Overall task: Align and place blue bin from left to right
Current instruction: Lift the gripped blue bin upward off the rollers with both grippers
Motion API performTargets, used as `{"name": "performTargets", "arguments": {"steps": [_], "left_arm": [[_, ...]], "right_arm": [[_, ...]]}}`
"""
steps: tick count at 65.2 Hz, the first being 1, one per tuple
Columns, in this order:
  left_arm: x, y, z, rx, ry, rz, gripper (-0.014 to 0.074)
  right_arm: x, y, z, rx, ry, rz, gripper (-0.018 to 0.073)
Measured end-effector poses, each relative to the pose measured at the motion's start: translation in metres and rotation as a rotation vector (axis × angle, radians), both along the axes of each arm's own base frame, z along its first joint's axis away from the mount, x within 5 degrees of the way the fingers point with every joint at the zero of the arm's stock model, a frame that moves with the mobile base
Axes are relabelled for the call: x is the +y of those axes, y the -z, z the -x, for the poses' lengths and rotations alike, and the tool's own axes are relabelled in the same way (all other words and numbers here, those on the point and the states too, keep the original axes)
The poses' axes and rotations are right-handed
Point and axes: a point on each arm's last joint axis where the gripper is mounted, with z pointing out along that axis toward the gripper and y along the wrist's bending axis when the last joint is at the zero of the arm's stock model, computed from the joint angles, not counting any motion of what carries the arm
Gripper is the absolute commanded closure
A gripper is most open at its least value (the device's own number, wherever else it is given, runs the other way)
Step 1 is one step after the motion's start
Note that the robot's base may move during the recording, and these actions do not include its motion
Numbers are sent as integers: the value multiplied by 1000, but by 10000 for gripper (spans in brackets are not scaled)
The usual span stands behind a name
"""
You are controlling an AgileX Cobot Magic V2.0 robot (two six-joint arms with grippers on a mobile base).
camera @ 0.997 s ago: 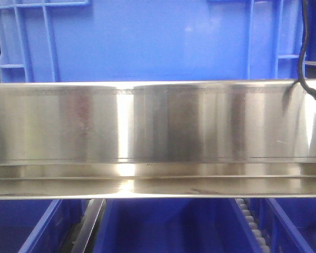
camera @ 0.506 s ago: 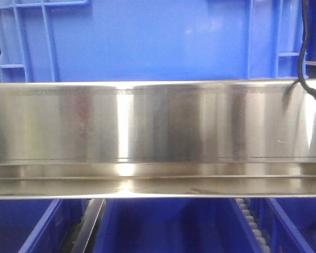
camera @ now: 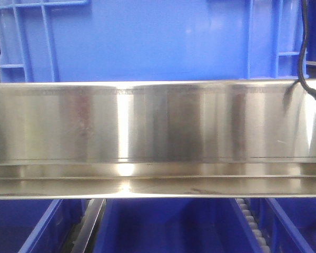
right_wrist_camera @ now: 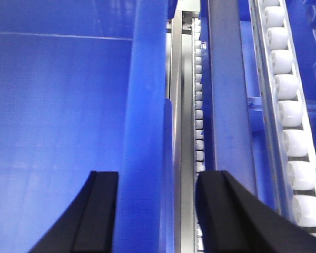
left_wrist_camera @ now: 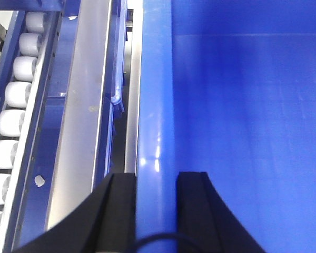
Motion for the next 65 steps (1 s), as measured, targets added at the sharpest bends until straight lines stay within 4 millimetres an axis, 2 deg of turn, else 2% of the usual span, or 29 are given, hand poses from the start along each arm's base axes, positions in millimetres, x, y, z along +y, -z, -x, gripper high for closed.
{"name": "performTargets", "arguments": {"steps": [22,39,55,65], "left_arm": [[1,-6,6,3,1,17,708],[5,-33,26,-56,6,39,708],[6,-58,48,-115,16,25,708],[6,-73,63,-156,15,30,708]], "right_arm": [[-6,-14,10,-11,5,-9,629],[-10,-32,23,-44,3,-30,629],[-3,-57,50,-119,-11,-11,629],[-6,-71,65,-153,-5,-26,631]]}}
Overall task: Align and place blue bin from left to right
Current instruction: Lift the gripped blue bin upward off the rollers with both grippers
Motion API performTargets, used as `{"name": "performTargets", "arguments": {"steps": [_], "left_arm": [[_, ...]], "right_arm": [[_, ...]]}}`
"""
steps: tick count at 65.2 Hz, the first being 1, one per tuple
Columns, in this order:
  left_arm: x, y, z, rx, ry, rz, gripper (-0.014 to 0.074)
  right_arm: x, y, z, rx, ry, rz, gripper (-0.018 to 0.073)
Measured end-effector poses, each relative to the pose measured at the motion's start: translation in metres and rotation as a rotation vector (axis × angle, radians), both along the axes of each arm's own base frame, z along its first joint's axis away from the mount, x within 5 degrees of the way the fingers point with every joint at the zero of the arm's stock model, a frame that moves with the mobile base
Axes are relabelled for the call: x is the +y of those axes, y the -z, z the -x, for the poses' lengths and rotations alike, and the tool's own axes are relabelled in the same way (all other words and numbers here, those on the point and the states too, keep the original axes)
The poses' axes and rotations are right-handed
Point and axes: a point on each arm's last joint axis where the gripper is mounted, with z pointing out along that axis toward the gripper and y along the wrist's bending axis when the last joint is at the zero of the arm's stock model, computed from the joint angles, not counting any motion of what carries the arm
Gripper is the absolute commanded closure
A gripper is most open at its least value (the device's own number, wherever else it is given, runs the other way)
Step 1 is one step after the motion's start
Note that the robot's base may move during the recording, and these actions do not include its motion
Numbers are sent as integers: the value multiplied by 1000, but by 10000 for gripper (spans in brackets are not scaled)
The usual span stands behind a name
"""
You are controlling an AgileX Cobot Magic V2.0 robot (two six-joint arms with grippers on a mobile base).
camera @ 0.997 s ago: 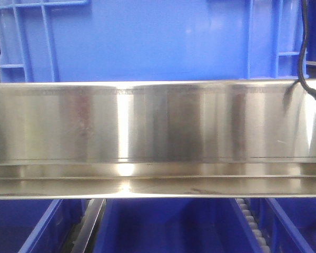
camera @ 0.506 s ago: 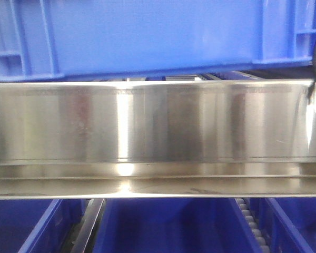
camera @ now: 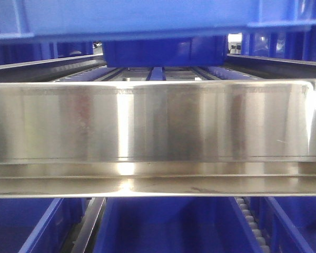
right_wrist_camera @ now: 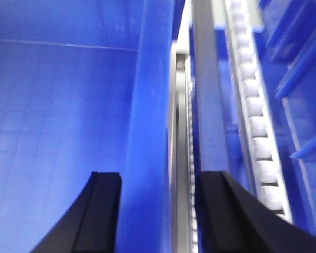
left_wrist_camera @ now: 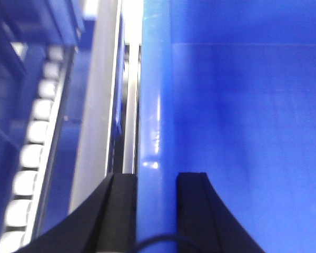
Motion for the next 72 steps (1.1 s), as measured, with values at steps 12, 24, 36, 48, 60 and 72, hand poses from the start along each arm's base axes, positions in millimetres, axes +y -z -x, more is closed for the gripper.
{"name": "performTargets", "arguments": {"steps": [12,24,36,48,60,72], "left_arm": [[2,-9,15,-18,-9,12,708],[8,-2,31,20,-20,26,708],[10,9,54,65,-17,69,708],[5,9,75,60,13,85,708],[-2,9,96,46,31,98,708],[0,9,109,35,32,120,708]], "right_arm": [[-4,-11,11,-1,-12,-41,640],[-8,-13,23,23,-30,-77,640],[-16,-10,42,62,-43,-83,640],[-31,-7,68,92,-37,-102,640],[-46,-1,94,108,-21,-116,640],[-54,0,108,90,-19,-158,640]]}}
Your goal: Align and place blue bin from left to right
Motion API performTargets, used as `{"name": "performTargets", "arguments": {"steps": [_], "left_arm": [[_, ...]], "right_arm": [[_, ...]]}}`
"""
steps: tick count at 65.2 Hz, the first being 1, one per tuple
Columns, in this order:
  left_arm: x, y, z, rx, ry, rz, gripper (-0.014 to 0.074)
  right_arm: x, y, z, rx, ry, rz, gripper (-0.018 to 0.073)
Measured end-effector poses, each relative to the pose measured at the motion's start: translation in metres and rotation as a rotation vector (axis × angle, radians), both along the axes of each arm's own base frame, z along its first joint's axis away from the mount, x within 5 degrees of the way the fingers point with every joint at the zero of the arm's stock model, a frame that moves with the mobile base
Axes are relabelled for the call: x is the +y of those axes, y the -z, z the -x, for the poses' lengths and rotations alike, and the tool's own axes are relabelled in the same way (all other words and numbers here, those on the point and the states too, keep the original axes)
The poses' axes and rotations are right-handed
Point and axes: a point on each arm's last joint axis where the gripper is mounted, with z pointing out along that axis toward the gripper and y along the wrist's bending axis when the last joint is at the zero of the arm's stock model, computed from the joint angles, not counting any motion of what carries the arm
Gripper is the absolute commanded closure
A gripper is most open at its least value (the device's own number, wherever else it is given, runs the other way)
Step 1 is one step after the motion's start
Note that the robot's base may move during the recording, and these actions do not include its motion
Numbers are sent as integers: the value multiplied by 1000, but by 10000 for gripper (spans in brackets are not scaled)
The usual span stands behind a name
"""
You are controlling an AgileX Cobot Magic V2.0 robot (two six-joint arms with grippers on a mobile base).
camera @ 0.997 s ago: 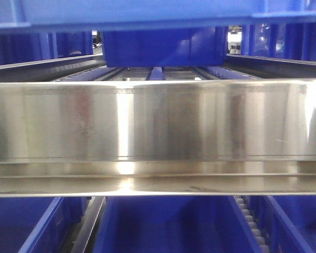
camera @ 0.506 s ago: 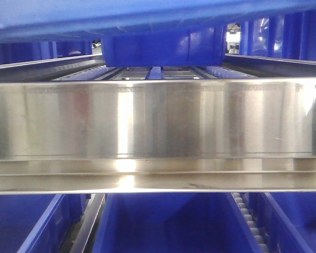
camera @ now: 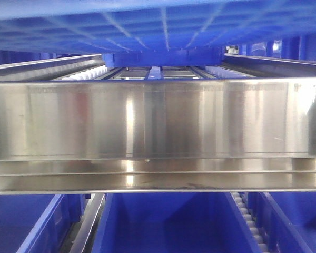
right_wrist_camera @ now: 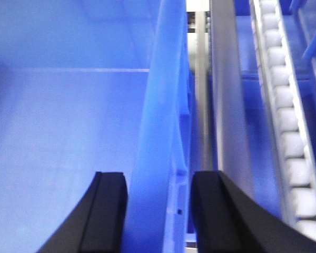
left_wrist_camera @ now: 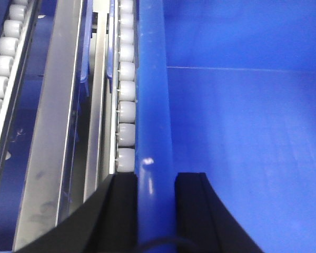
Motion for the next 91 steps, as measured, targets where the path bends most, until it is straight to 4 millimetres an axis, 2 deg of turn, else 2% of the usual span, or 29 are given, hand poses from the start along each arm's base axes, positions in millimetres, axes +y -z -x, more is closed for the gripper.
{"name": "performTargets", "arguments": {"steps": [47,72,91], "left_arm": [[0,-1,1,-17,1,1,708],[11,-22,16,-125,6,44,708],[12,-25,18,-149,6,53,708]], "right_arm": [[-1,-1,1,-17,3,-18,640],[2,-7,-2,-82,-7,-54,640],[2,-9,-2,-96,-10,-57,640]]}}
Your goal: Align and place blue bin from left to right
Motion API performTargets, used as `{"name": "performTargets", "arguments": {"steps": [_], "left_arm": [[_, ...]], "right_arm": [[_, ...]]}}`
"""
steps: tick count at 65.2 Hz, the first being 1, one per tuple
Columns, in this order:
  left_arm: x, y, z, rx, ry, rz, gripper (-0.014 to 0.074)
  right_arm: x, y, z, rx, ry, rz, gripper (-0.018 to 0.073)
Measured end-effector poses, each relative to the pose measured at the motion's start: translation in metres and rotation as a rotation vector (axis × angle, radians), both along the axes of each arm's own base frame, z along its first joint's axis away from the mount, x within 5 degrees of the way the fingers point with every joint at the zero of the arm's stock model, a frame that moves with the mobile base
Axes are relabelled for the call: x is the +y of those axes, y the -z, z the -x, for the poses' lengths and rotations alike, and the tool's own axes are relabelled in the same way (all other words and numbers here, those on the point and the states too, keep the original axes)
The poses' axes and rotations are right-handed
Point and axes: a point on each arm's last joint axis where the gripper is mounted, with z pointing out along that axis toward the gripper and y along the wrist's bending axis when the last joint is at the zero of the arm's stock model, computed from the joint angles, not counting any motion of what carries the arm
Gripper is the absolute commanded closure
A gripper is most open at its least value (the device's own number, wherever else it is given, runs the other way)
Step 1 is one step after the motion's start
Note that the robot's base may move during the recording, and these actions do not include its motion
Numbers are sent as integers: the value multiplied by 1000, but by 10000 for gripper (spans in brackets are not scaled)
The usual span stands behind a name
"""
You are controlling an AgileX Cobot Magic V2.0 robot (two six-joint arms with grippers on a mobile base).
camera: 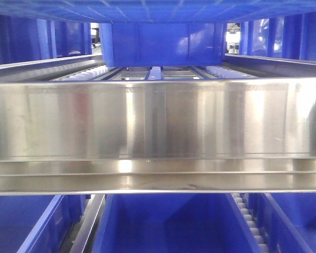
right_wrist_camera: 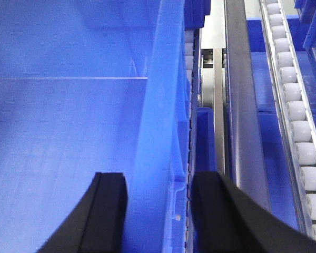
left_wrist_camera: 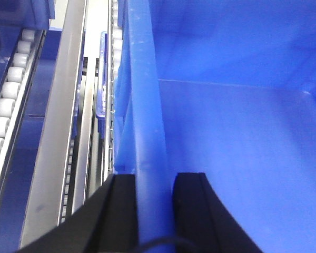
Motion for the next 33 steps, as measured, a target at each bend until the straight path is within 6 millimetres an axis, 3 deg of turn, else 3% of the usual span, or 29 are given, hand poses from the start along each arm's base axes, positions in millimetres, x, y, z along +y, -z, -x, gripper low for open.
{"name": "performTargets", "arguments": {"steps": [33], "left_arm": [[0,0,0,-2,-2,1,708]], "right_arm": [[0,0,0,-3,0,-2,640]]}}
